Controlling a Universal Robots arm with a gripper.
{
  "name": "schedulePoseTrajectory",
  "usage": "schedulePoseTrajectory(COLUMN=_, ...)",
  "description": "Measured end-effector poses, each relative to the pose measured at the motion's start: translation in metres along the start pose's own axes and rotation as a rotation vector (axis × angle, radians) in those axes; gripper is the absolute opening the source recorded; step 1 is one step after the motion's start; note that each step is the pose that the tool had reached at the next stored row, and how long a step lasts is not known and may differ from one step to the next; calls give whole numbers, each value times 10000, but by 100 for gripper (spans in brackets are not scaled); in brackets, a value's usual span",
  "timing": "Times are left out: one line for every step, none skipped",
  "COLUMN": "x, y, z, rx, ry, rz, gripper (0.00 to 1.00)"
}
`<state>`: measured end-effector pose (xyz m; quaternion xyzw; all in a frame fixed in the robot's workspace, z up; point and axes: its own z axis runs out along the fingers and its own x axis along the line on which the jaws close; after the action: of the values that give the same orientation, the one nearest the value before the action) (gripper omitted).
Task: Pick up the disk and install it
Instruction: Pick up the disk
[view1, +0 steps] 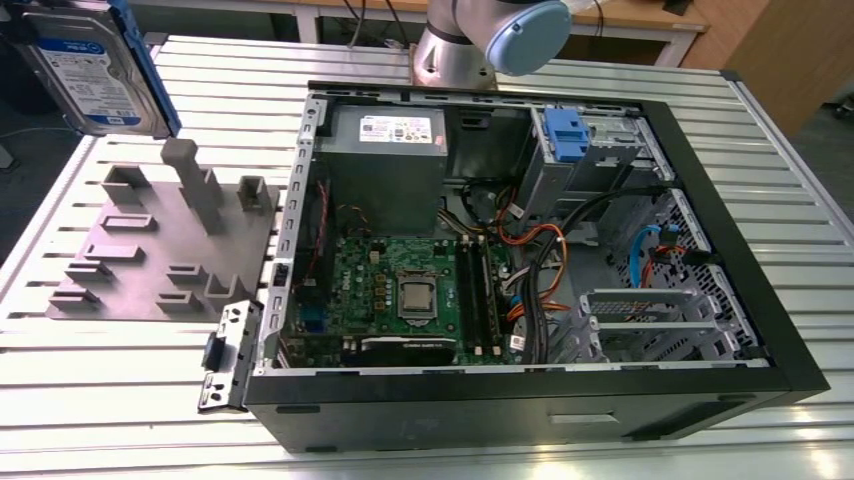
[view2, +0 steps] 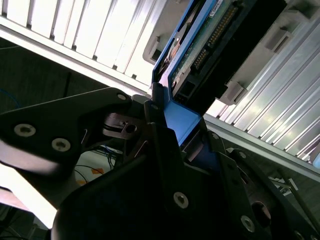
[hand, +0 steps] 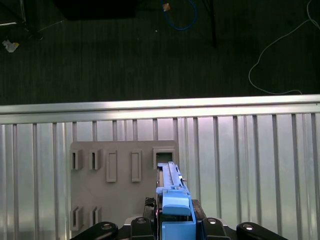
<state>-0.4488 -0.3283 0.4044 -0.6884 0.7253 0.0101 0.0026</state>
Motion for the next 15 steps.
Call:
schedulePoseTrajectory(x=0, y=0, z=0, rx=0, ry=0, rz=0, gripper=37)
schedulePoseTrajectory(x=0, y=0, z=0, rx=-1, ry=0, rz=0, gripper=37)
schedulePoseTrajectory(x=0, y=0, z=0, rx=0, ry=0, rz=0, gripper=37)
schedulePoseTrajectory(x=0, y=0, z=-1, rx=0, ry=0, rz=0, gripper=37)
schedulePoseTrajectory(x=0, y=0, z=0, rx=0, ry=0, rz=0, gripper=37)
schedulePoseTrajectory(x=0, y=0, z=-1, rx=0, ry=0, rz=0, gripper=37)
schedulePoseTrajectory(x=0, y=0, z=-1, rx=0, ry=0, rz=0, gripper=37)
schedulePoseTrajectory(x=0, y=0, z=-1, rx=0, ry=1, rz=0, gripper=37)
schedulePoseTrajectory(x=0, y=0, z=-1, rx=0, ry=0, rz=0, gripper=37)
schedulePoseTrajectory(x=0, y=0, z=-1, rx=0, ry=0, rz=0, gripper=37)
schedulePoseTrajectory(x=0, y=0, z=-1, rx=0, ry=0, rz=0, gripper=37)
schedulePoseTrajectory(x=0, y=0, z=-1, rx=0, ry=1, rz=0, gripper=37)
schedulePoseTrajectory(x=0, y=0, z=-1, rx=0, ry=1, rz=0, gripper=37)
schedulePoseTrajectory(x=0, y=0, z=-1, rx=0, ry=0, rz=0, gripper=37)
schedulePoseTrajectory(x=0, y=0, z=-1, rx=0, ry=0, rz=0, gripper=37)
